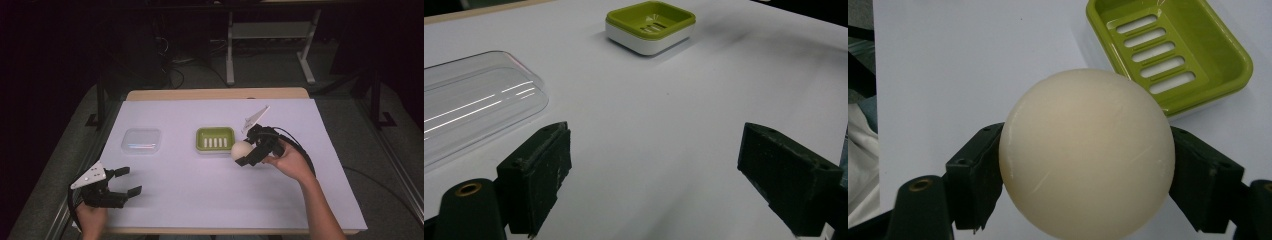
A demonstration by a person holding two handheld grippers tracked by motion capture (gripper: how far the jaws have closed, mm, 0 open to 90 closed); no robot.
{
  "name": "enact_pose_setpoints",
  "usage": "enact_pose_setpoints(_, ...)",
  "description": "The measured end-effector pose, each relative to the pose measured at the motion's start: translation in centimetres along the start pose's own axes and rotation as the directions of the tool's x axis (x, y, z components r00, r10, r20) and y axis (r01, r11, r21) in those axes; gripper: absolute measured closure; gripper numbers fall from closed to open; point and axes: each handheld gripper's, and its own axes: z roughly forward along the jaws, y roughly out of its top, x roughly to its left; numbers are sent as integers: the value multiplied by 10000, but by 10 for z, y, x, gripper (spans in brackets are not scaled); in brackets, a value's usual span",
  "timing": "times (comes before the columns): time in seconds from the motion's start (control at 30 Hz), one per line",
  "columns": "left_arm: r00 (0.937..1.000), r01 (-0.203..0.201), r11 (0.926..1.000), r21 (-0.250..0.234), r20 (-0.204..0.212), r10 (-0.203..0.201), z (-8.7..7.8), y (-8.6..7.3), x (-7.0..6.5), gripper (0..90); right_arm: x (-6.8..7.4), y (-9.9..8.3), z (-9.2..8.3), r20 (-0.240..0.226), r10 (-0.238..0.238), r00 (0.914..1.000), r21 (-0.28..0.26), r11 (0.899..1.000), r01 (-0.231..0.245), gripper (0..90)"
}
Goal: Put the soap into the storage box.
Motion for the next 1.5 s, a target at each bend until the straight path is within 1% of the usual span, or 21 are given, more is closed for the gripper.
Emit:
enact_pose_setpoints(0.13,10000,-27,10000,8,1,27,-1,0,0,132,-1,6,1,-6,-78,10000,37,10000,78,218)
enact_pose_setpoints(0.17,10000,31,10000,-4,-8,-31,-1,0,0,132,-1,8,1,-27,-131,9999,51,9999,131,218)
enact_pose_setpoints(0.27,10000,34,10000,-13,-8,-34,-1,0,0,132,-2,12,1,-34,-201,9998,4,9998,201,218)
enact_pose_setpoints(0.33,10000,60,10000,-15,-13,-60,-1,0,0,132,-2,13,0,-53,-119,9999,-2,9999,119,218)
enact_pose_setpoints(0.37,10000,55,10000,-12,-13,-55,-1,0,0,132,-3,14,0,-35,-192,9998,-38,9998,192,219)
enact_pose_setpoints(0.5,10000,42,10000,-12,-10,-42,-1,0,0,132,-3,18,0,-47,-148,9999,-31,9999,148,218)
enact_pose_setpoints(0.67,10000,53,10000,-29,2,-53,-1,0,0,132,-5,24,1,-110,-217,9997,-6,9998,217,219)
enact_pose_setpoints(0.73,10000,63,10000,-42,-1,-63,-1,0,1,132,-5,26,2,-136,-213,9997,-79,9997,212,219)
enact_pose_setpoints(0.87,10000,72,10000,-63,-5,-72,-1,0,1,132,-5,27,4,-188,-217,9996,-13,9998,217,219)
enact_pose_setpoints(0.97,10000,69,10000,-71,-9,-69,-2,0,0,132,-7,30,5,-164,-356,9992,66,9993,358,219)
enact_pose_setpoints(1.03,10000,57,10000,-57,-7,-57,-2,0,0,132,-7,32,5,-170,-305,9994,41,9995,306,219)
enact_pose_setpoints(1.1,10000,59,10000,-65,-5,-59,-1,0,0,132,-8,34,4,-148,-375,9992,20,9993,375,219)
enact_pose_setpoints(1.13,10000,65,10000,-62,-10,-65,-2,0,0,132,-8,35,3,-123,-290,9995,30,9996,291,219)
enact_pose_setpoints(1.3,10000,36,10000,-11,-9,-36,-1,0,0,132,-10,42,5,-184,-427,9989,27,9991,427,219)
enact_pose_setpoints(1.37,10000,60,10000,-27,-2,-60,-1,0,0,132,-11,44,6,-193,-387,9991,45,9992,388,219)
enact_pose_setpoints(1.5,10000,53,10000,-29,-15,-53,-1,0,0,132,-13,50,8,-173,-524,9985,81,9986,526,219)
